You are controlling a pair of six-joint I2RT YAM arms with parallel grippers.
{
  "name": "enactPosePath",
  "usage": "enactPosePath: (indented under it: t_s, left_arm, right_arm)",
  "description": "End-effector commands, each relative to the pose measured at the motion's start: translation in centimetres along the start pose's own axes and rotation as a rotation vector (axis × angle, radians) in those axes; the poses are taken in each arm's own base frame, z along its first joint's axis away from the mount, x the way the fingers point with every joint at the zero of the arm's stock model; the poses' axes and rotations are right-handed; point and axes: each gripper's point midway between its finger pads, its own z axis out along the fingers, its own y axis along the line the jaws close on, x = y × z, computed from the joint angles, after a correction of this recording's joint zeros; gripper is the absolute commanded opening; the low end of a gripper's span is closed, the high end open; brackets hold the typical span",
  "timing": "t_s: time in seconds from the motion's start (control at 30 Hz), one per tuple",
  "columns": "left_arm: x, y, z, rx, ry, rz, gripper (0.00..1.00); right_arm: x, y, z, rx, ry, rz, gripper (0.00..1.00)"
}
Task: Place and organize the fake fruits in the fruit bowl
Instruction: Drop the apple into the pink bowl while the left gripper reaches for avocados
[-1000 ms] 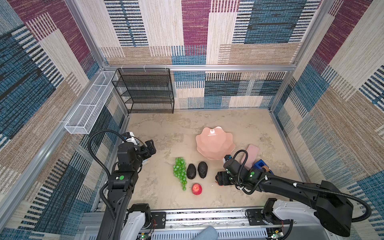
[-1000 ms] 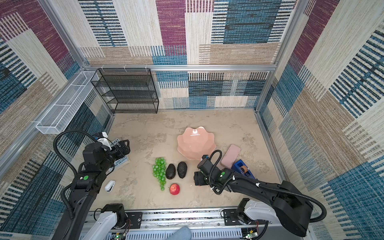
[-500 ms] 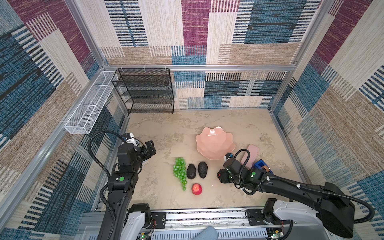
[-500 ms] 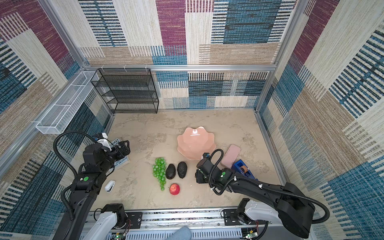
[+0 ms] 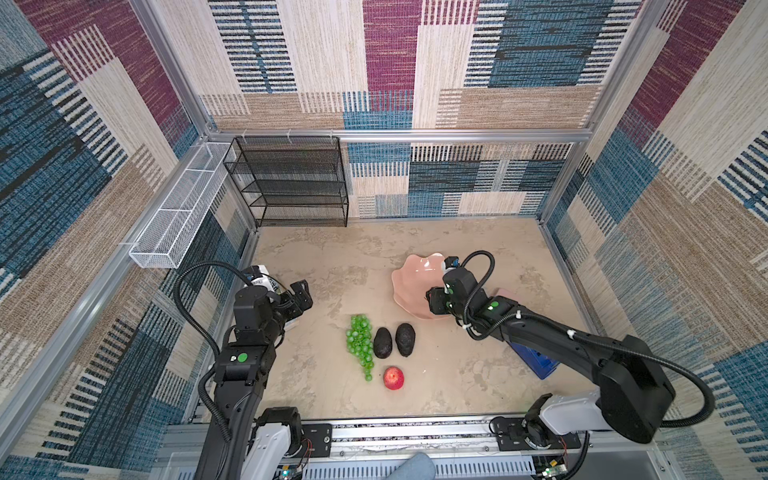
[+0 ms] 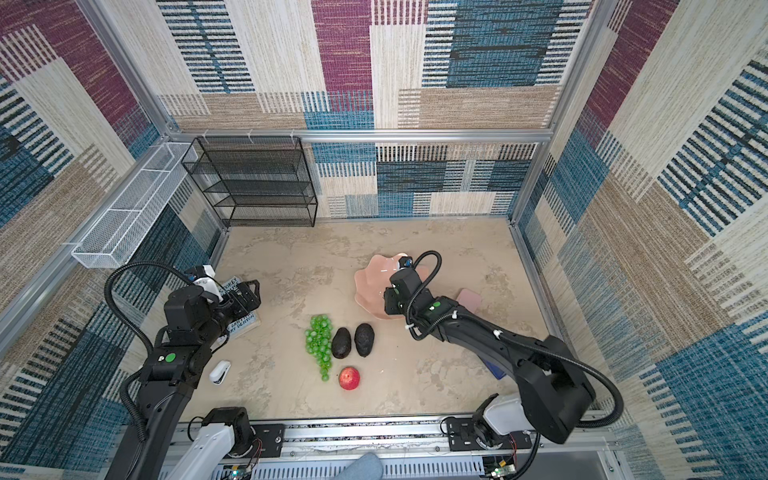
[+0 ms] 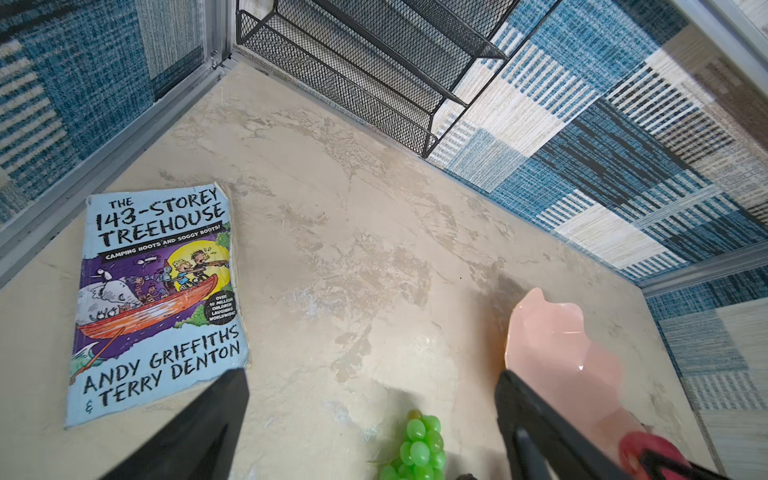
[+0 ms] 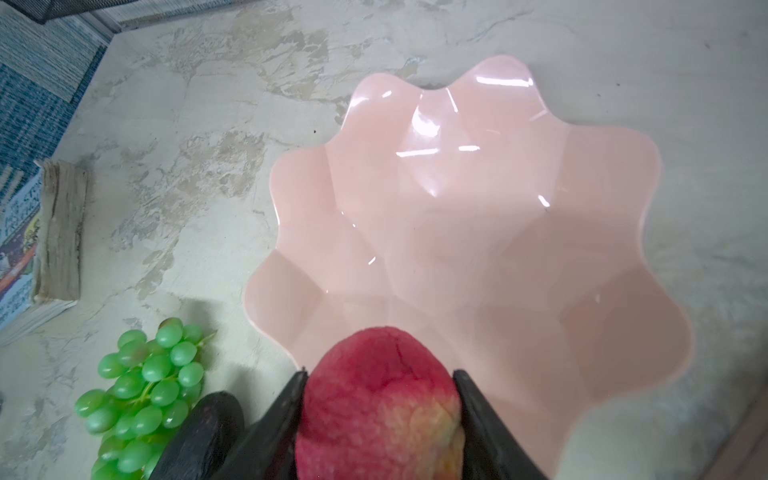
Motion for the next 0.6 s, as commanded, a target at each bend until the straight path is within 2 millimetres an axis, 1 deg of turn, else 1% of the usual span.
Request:
enactPosePath:
  t_s: [0.0, 0.17, 0.33, 0.43, 0.57]
  left_arm:
    - [1.0, -0.4, -0.2, 0.014, 0.075, 0.018, 0.95]
    - [2.9, -0.3, -0.4, 0.019, 0.167, 0.004, 0.93]
    - [3.5, -0.8, -0.6, 0.052, 0.187, -0.025, 0.92]
    - [4.1, -1.1, -0.5, 0.075, 0.214, -0.039, 0.9]
    - [4.8, -1.1, -0.5, 0.081, 0.238, -0.063, 0.89]
  right_arm:
    - [-2.5, 1.0, 2.2, -0.056, -0.055, -0.076, 0.5]
    - [-3.3, 0.9, 5.7, -0.072, -0.047, -0.091, 0.5]
    - [-3.0, 0.7, 8.7, -0.093, -0.024, -0.085, 0.5]
    - [-2.7, 0.4, 10.0, -0.092, -0.014, -0.082, 0.51]
    - [-1.8, -0.1, 11.0, -0.093, 0.007, -0.075, 0.53]
